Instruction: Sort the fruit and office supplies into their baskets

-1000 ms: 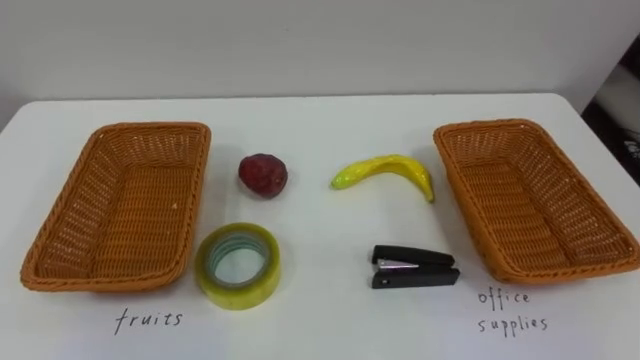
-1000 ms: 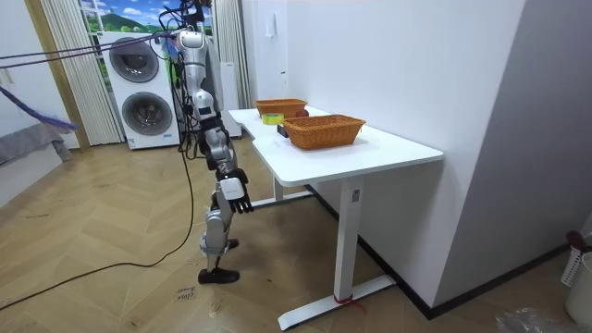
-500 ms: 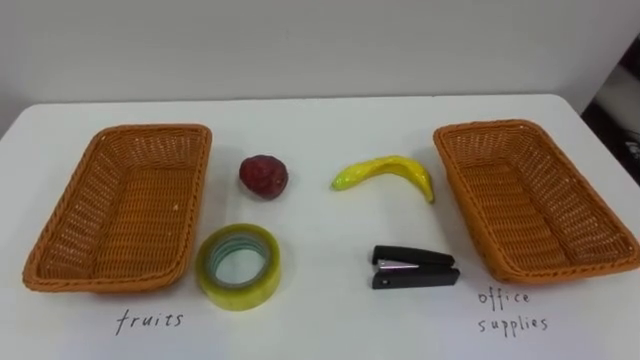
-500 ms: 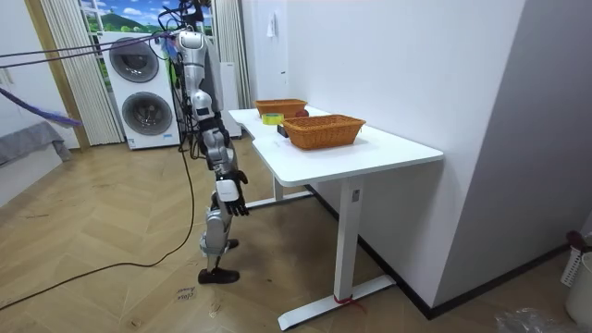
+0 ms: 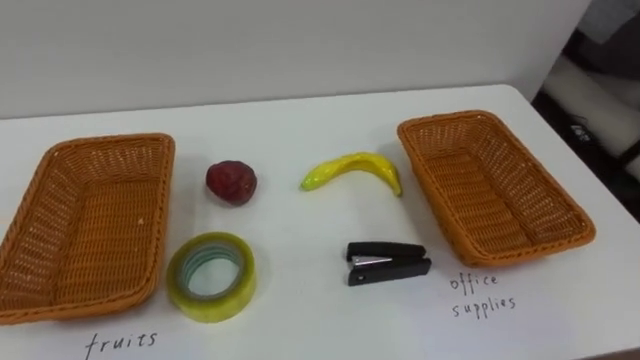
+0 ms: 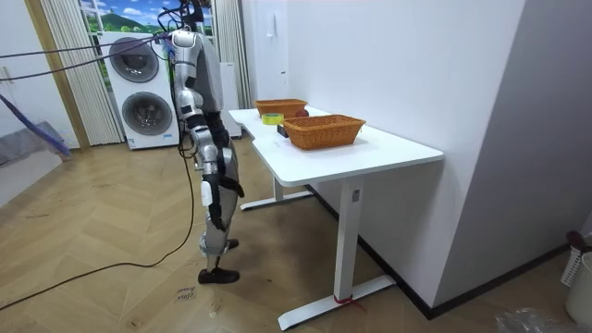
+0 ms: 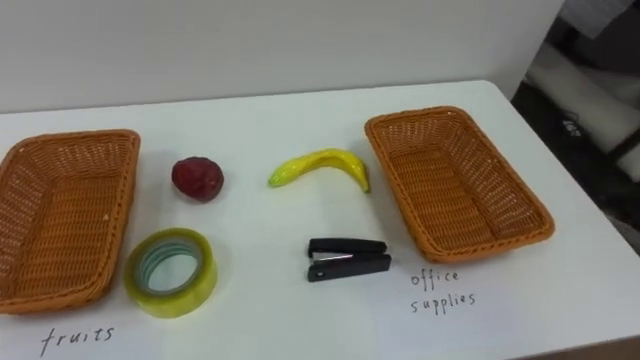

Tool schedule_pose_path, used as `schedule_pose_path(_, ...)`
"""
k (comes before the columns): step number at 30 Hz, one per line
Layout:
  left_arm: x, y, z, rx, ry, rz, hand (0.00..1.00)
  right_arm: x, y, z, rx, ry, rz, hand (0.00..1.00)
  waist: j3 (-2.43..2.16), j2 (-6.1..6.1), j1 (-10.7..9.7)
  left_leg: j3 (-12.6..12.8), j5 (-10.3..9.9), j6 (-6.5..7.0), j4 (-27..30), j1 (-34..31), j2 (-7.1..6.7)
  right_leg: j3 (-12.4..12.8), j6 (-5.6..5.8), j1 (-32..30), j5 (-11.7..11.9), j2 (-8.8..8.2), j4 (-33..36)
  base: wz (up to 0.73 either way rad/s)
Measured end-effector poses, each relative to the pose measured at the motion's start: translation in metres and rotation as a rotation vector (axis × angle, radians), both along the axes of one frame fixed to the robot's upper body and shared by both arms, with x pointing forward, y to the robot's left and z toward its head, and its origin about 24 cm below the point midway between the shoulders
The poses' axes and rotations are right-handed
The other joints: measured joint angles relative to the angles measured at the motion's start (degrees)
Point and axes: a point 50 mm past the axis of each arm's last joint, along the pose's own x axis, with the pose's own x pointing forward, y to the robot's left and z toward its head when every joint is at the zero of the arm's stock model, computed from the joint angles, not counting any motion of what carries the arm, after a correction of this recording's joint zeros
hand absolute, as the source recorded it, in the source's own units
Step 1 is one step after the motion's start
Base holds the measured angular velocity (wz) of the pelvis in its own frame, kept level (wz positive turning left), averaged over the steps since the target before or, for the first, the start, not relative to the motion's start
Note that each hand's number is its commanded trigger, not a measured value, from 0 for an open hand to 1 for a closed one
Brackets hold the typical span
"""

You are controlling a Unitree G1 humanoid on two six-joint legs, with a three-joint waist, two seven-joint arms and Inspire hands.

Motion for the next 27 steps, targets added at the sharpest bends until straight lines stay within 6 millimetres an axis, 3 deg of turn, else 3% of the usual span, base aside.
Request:
schedule_pose_path(3, 0.000, 0.003, 0.002, 0.026, -0.016, -0.004, 0.00, 0.021, -0.018, 0.020, -0.140, -0.060, -0.030, 0.00, -0.04, 0.10, -0.04, 0.32, 0.03, 0.05, -0.01, -0.13, -0.03, 0.78, 0.01, -0.11, 0.01, 0.03, -0.02, -0.10)
schedule_pose_path(6, 0.001, 0.007, 0.004, 0.051, -0.030, -0.007, 0.00, 0.057, -0.036, 0.058, -0.388, -0.133, 0.000, 0.00, 0.01, 0.18, -0.05, 0.59, 0.10, 0.12, -0.58, 0.23, -0.02, 1.56, 0.01, -0.25, 0.02, 0.12, -0.03, -0.08)
schedule_pose_path(9, 0.004, 0.007, 0.005, 0.055, -0.051, -0.015, 0.00, 0.076, -0.044, 0.090, -0.606, -0.152, 0.046, 0.00, -0.07, 0.02, 0.60, 0.89, 0.11, 0.13, -0.73, -0.20, 0.01, 1.52, 0.02, -1.07, 0.01, 0.11, 0.10, -0.03)
schedule_pose_path(11, 0.005, 0.008, 0.005, 0.056, -0.058, -0.018, 0.00, 0.076, -0.046, 0.098, -0.694, -0.105, 0.049, 0.00, -0.14, -0.17, 0.94, 0.91, 0.30, 0.20, -0.94, -0.65, -0.07, 1.60, 0.06, -1.43, 0.05, 0.06, 0.27, -0.02)
schedule_pose_path(15, -0.001, 0.010, 0.006, 0.060, -0.040, -0.023, 0.00, 0.089, -0.049, 0.128, -0.839, -0.170, -0.036, 0.00, -0.08, 0.30, 0.75, 1.40, 0.51, 0.26, -0.93, -0.73, -0.10, 1.75, 0.08, -2.19, 0.05, -0.04, 0.83, -0.07)
schedule_pose_path(21, 0.007, 0.005, 0.004, 0.043, -0.047, -0.069, 0.00, 0.118, -0.045, 0.213, -1.199, -0.449, -0.073, 0.00, -0.01, 0.09, 0.75, 1.04, 0.51, 0.26, -0.73, -0.92, -0.09, 1.40, 0.10, -2.13, 0.05, -0.03, 0.74, 0.03)
schedule_pose_path(27, -0.003, 0.002, 0.001, 0.015, 0.000, -0.073, 0.00, 0.135, -0.041, 0.278, -1.384, -0.701, -0.179, 0.00, 0.10, -0.74, 1.31, 0.93, 0.54, 0.22, -0.73, -1.24, -0.08, 1.49, 0.10, -2.68, 0.05, 0.02, 0.80, 0.01)
